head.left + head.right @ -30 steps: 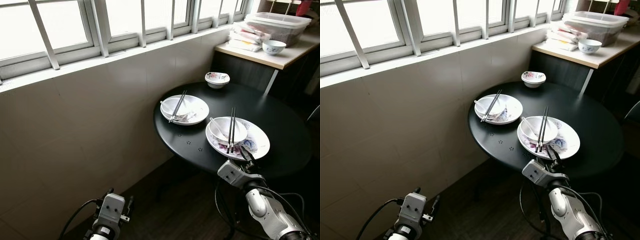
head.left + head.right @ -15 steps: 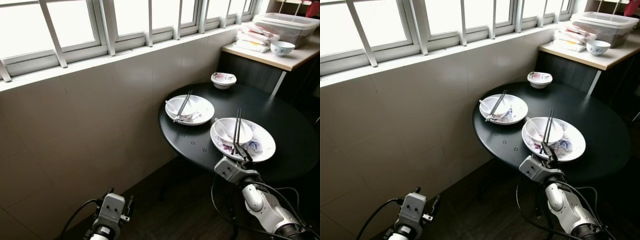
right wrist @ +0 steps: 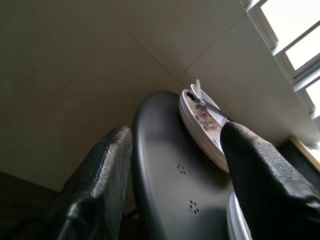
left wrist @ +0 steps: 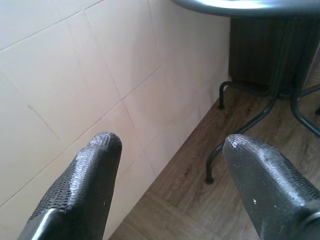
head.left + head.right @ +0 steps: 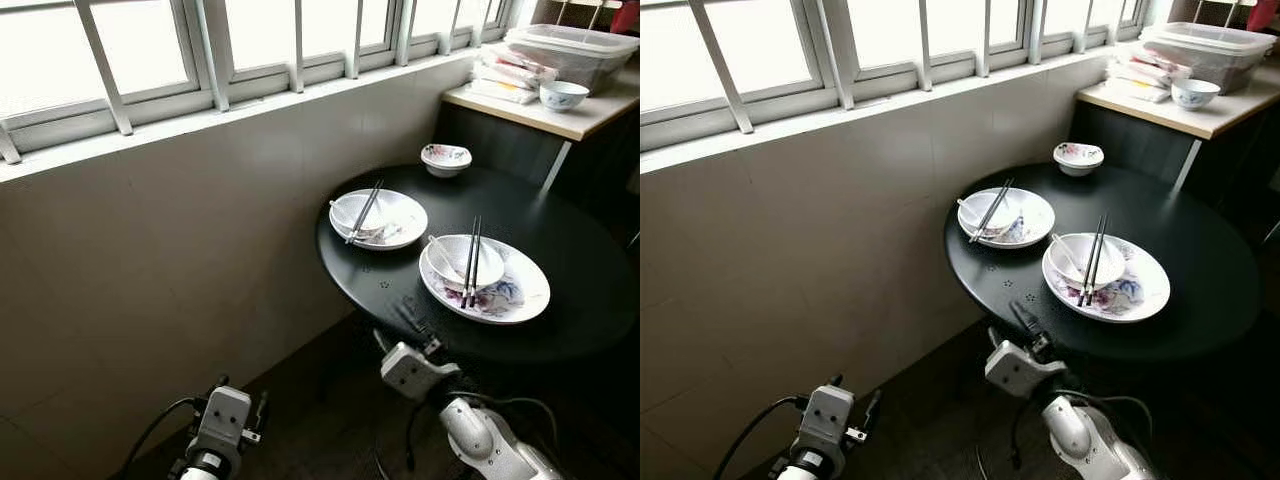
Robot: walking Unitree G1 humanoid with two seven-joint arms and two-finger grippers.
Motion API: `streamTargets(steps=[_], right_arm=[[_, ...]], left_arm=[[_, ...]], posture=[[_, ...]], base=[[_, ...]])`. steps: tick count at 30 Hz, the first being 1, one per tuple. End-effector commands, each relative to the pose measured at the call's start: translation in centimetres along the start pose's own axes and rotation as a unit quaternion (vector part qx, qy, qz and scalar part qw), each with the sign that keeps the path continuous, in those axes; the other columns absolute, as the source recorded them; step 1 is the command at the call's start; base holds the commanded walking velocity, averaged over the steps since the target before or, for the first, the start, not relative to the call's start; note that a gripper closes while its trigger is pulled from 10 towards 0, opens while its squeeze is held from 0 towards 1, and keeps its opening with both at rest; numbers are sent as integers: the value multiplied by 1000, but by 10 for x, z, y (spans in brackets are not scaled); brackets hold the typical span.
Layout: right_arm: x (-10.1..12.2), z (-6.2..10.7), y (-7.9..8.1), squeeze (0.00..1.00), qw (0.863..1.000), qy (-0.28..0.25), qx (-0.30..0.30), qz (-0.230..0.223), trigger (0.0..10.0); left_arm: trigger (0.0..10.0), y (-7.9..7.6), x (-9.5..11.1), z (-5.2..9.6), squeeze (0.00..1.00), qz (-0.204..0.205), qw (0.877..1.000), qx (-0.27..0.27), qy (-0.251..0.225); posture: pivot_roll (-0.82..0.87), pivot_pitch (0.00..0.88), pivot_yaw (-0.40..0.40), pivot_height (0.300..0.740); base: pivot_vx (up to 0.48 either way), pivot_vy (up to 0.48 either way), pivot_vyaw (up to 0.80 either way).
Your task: Kitchen organization
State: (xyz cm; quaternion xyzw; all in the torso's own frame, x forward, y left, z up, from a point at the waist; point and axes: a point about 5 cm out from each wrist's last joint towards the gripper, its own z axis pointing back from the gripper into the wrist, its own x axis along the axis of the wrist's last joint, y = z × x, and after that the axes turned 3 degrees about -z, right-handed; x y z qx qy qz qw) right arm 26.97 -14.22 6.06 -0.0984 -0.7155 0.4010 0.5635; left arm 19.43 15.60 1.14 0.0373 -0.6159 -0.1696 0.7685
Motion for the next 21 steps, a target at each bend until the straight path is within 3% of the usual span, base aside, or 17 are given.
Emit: streamTargets(steps=[1,2,3,5,8,11,21], right_arm=[[6,2,5,0,999,-9,21,-38,10000],[6,3,7,0,998,-5,30,-52,10000],[-1,12,16,0,994,22,58,-94,10000],[-3,17,18,0,992,30,69,-106,10000],[-17,41,32,0,980,83,101,-150,10000],[-19,46,36,0,978,91,100,-160,10000],[-15,40,29,0,977,86,88,-172,10000]], left_arm=[[10000,0,-2,1,0,0,1000,-1,5],[10000,0,-2,1,0,0,1000,-1,5],[10000,0,-1,1,0,0,1000,-1,5],[10000,0,-1,1,0,0,1000,-1,5],[10000,0,-1,2,0,-1,1000,3,4],[10000,0,-1,2,0,-1,1000,4,4],[10000,-2,-1,1,0,-15,1000,-1,3]], posture=[[-42,0,17,740],[-42,0,17,740],[-43,0,14,740],[-44,0,14,740],[-45,0,11,740],[-48,0,12,740],[-48,0,12,740]], base=[[0,0,0],[0,0,0],[0,0,0],[0,0,0],[0,0,0],[0,0,0],[0,0,0]])
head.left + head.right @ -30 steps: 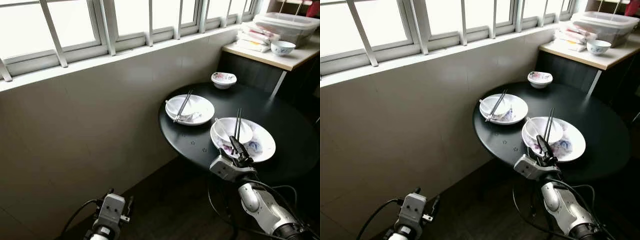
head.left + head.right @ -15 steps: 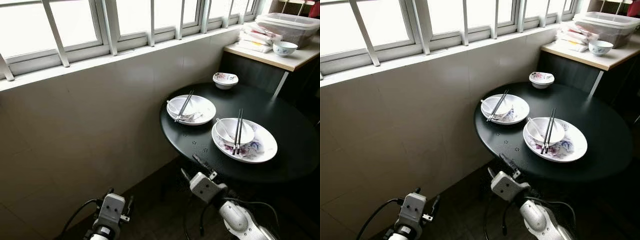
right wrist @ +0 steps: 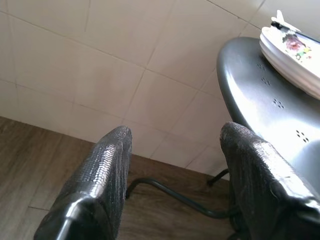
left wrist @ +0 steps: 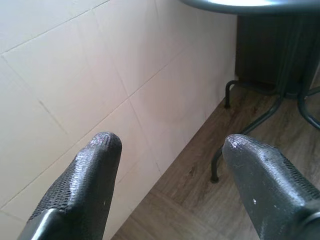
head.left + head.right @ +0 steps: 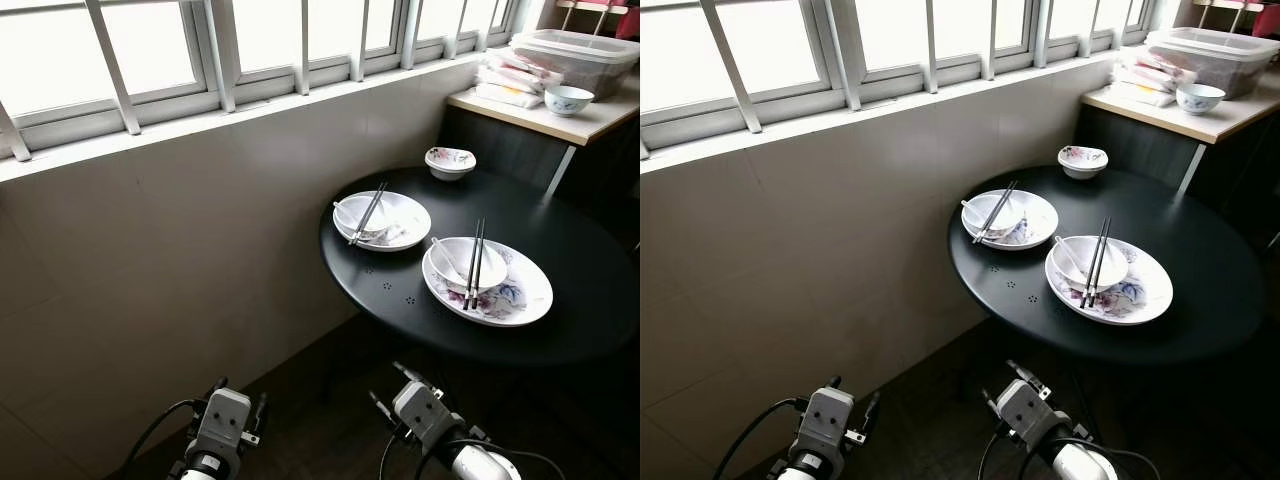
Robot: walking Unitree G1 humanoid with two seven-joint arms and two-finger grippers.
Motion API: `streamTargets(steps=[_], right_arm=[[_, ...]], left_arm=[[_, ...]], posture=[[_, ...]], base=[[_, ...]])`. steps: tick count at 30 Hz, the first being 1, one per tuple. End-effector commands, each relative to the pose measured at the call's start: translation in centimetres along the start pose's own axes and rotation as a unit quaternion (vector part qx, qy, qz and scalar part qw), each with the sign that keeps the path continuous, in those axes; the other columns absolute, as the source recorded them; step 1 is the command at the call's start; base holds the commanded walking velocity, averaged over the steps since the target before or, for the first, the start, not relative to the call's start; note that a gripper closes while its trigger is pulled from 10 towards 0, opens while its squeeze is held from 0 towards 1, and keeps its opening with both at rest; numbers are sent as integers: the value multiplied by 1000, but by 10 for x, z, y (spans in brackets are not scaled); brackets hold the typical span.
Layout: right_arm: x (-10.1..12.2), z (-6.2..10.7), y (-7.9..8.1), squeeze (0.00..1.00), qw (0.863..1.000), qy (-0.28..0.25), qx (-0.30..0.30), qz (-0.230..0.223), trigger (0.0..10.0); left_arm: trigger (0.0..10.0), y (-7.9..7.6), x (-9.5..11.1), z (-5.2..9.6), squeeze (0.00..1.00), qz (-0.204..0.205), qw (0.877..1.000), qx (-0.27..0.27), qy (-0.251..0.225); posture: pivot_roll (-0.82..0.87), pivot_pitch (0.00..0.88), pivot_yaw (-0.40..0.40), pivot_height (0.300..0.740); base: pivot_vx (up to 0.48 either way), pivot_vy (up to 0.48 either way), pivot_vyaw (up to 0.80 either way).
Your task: Kitchen organization
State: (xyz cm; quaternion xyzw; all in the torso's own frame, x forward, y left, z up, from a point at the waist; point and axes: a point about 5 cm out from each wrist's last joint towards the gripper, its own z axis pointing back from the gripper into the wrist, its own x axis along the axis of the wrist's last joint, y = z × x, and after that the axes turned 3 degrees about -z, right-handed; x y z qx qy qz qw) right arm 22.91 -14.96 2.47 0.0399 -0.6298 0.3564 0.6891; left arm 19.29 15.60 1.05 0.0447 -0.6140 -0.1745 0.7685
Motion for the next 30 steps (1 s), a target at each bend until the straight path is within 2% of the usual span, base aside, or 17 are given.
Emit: streamTargets(steps=[1,11,13,15,22,27,30], right_arm=[[4,0,-3,0,1000,-5,0,0,10000],[10,-7,0,0,999,-10,23,39,10000],[10,-10,1,0,998,-7,32,51,10000],[11,-13,2,0,998,-6,33,52,10000],[10,-16,0,0,998,2,35,46,10000],[10,-17,-1,0,998,3,25,48,10000],[10,-16,-4,0,1000,2,9,27,10000]], left_arm=[[10000,-1,0,-1,0,-9,1000,-4,1],[10000,-3,-2,-2,0,-15,1000,-2,8],[10000,-3,-2,-2,0,-16,1000,-1,9],[10000,-2,-1,-2,0,-9,1000,2,4],[10000,-2,-1,-1,0,-8,1000,4,4],[10000,-2,0,-1,0,-7,1000,4,3],[10000,-1,0,0,0,-5,1000,4,4]], posture=[[-48,0,12,740],[-45,0,9,740],[-42,0,9,740],[-39,0,7,740],[-38,0,5,740],[-35,0,6,740],[-38,0,9,740]], base=[[0,-480,0],[0,-480,0],[0,-480,800],[0,0,800],[0,0,0],[0,0,800],[0,0,0]])
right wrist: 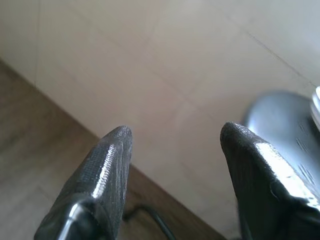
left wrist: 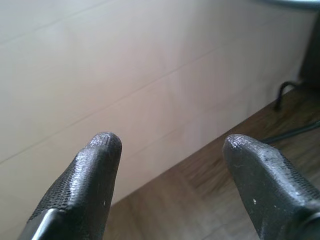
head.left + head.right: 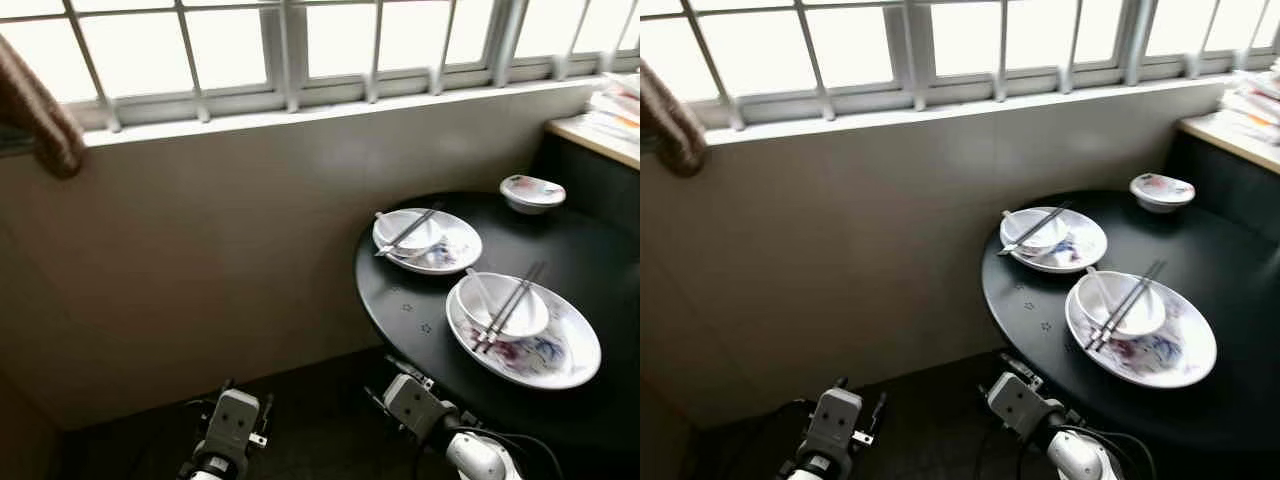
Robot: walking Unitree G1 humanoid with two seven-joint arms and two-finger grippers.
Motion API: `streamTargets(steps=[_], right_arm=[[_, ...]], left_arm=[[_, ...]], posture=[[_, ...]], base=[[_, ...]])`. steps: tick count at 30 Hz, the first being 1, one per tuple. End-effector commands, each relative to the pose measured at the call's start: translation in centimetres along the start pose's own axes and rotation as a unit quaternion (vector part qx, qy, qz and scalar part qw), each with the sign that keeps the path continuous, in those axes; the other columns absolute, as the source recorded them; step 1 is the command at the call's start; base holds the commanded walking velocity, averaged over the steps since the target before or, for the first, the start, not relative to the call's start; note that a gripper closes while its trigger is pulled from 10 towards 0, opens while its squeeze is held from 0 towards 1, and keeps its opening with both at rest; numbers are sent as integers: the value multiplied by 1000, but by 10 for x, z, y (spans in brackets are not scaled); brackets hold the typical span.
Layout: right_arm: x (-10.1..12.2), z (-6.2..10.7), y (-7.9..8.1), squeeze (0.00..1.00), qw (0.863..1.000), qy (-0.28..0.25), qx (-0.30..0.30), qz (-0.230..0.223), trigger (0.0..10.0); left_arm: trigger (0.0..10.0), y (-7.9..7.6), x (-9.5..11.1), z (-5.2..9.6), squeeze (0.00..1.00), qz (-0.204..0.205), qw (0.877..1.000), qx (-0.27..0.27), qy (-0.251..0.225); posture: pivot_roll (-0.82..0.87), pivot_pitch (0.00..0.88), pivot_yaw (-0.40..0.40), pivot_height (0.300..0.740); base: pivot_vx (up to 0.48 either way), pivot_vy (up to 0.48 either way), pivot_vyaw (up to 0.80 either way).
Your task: Kitchen organization
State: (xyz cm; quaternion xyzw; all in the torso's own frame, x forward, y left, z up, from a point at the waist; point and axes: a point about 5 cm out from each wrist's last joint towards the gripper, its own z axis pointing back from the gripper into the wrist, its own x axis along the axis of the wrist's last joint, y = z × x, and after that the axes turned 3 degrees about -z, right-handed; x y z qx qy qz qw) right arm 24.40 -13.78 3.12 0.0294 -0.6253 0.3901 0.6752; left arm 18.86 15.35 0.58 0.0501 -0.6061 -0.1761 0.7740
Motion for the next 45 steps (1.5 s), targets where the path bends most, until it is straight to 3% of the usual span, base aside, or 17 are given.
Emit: streamTargets(steps=[1,4,5,6,7,8,11,13,16,25,37,40,45], right_arm=[[0,1,-2,0,1000,3,-7,-8,10000],[1,1,-6,0,1000,0,-14,25,10000],[4,0,-11,0,989,-1,-29,143,10000],[4,-1,-14,0,978,3,-41,206,10000],[4,-1,-14,0,978,3,-41,206,10000],[1,-2,-27,0,956,25,-86,279,10000],[-4,0,-41,0,933,54,-128,331,10000],[-6,2,-43,0,930,59,-131,339,10000],[-10,10,-49,0,908,68,-151,384,10000],[-10,16,-63,0,883,83,-226,403,10000],[-11,17,-58,0,889,81,-227,389,10000],[-12,17,-59,0,886,87,-230,393,10000],[-18,25,-67,0,869,119,-250,410,10000]], left_arm=[[10000,3,4,-3,0,-1,1000,2,-7],[10000,4,4,-3,0,1,1000,2,-6],[10000,4,3,-3,0,2,1000,1,-5],[10000,4,3,-3,0,3,1000,0,-5],[10000,4,3,-3,0,3,1000,0,-5],[10000,4,3,-3,0,4,1000,-1,-5],[10000,4,3,-3,0,5,1000,-2,-5],[10000,4,3,-3,0,5,1000,-2,-5],[10000,4,3,-4,0,8,1000,-2,-5],[10000,4,4,-4,0,14,1000,-4,-7],[10000,3,4,-5,0,19,1000,-6,-9],[10000,3,4,-5,0,19,1000,-7,-9],[10000,3,4,-5,0,21,1000,-7,-9]], posture=[[-38,0,9,740],[-42,0,13,740],[-43,0,14,740],[-43,0,14,740],[-43,0,14,740],[-41,0,14,740],[-40,0,13,740],[-40,0,13,740],[-44,0,13,740],[-49,0,12,740],[-57,0,12,740],[-56,0,12,740],[-59,0,12,740]], base=[[0,0,0],[0,0,0],[0,0,0],[0,0,0],[0,0,0],[0,0,0],[0,0,0],[0,0,0],[0,0,0],[0,0,0],[0,0,0],[0,0,0],[0,0,0]])
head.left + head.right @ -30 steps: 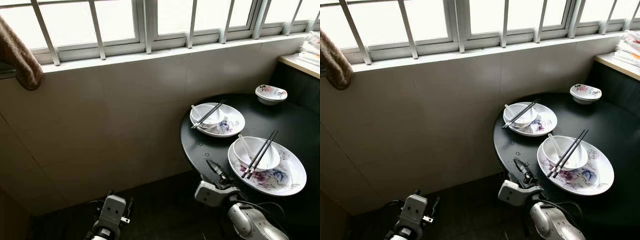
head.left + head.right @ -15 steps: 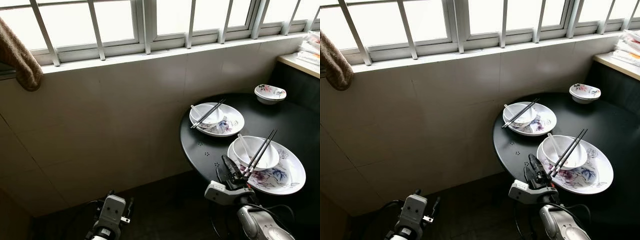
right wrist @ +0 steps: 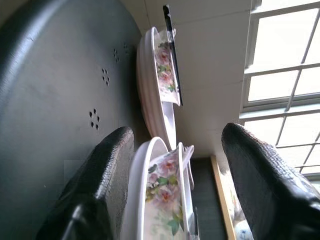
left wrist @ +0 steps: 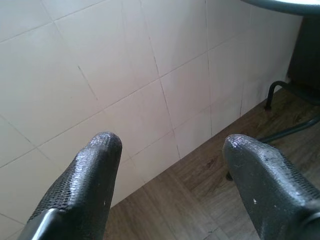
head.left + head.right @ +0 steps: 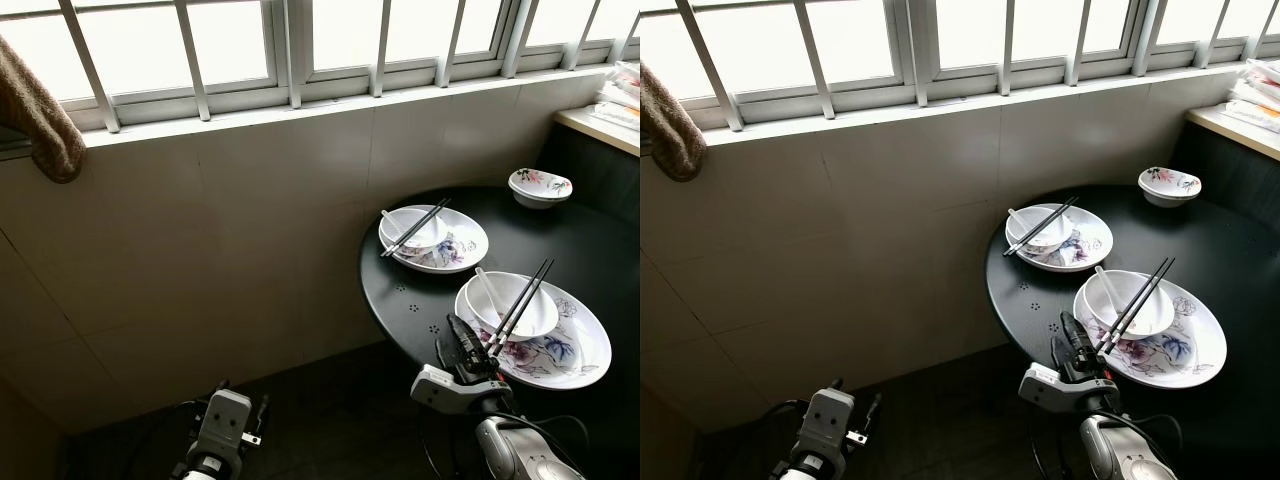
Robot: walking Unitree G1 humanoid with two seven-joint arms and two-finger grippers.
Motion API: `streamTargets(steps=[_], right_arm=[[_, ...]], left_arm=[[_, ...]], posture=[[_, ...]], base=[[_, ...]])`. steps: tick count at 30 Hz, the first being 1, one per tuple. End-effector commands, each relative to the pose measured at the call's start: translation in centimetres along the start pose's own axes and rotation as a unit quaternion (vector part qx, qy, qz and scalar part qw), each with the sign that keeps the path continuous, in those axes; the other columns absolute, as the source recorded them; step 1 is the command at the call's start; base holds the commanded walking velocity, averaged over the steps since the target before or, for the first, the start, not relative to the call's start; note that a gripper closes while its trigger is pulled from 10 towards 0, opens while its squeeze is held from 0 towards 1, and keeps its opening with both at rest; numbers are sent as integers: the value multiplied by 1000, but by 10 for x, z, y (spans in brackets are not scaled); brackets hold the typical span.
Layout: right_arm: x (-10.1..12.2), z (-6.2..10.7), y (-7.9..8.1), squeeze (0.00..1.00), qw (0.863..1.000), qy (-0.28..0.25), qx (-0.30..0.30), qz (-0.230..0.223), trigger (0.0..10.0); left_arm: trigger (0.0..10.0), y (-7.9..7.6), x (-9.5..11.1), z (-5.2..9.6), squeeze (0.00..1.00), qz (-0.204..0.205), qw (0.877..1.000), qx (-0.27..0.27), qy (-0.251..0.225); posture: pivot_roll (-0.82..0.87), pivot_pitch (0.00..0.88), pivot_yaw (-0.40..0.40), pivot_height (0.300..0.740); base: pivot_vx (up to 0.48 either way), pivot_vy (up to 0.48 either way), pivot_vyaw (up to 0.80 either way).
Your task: Kitchen organization
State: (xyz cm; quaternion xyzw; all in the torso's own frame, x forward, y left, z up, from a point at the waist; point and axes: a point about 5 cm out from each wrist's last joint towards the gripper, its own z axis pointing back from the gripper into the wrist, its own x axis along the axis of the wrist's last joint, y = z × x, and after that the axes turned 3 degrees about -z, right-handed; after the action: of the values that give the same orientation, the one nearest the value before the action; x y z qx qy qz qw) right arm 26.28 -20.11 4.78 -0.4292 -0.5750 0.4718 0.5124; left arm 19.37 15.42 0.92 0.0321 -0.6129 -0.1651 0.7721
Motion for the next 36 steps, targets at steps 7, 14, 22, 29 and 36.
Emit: streamTargets(steps=[7,14,22,29,36], right_arm=[[-12,1,-9,0,999,28,-26,18,10000],[-12,2,-8,0,999,37,-22,18,10000],[-16,4,-8,0,998,48,-22,22,10000],[-16,1,-14,0,998,44,-37,35,10000],[-15,0,-14,0,998,39,-40,40,10000]], left_arm=[[10000,0,1,-1,0,4,1000,-2,0],[10000,0,1,-2,0,5,1000,-3,-1],[10000,0,1,-3,0,6,1000,-4,-1],[10000,-1,1,-5,0,9,1000,-5,-2],[10000,-2,2,-7,0,11,1000,-6,-4]], posture=[[-63,0,12,740],[-64,0,13,740],[-69,0,13,740],[-72,0,9,740],[-72,0,7,740]], base=[[0,0,0],[0,0,0],[0,0,0],[0,0,0],[0,0,0]])
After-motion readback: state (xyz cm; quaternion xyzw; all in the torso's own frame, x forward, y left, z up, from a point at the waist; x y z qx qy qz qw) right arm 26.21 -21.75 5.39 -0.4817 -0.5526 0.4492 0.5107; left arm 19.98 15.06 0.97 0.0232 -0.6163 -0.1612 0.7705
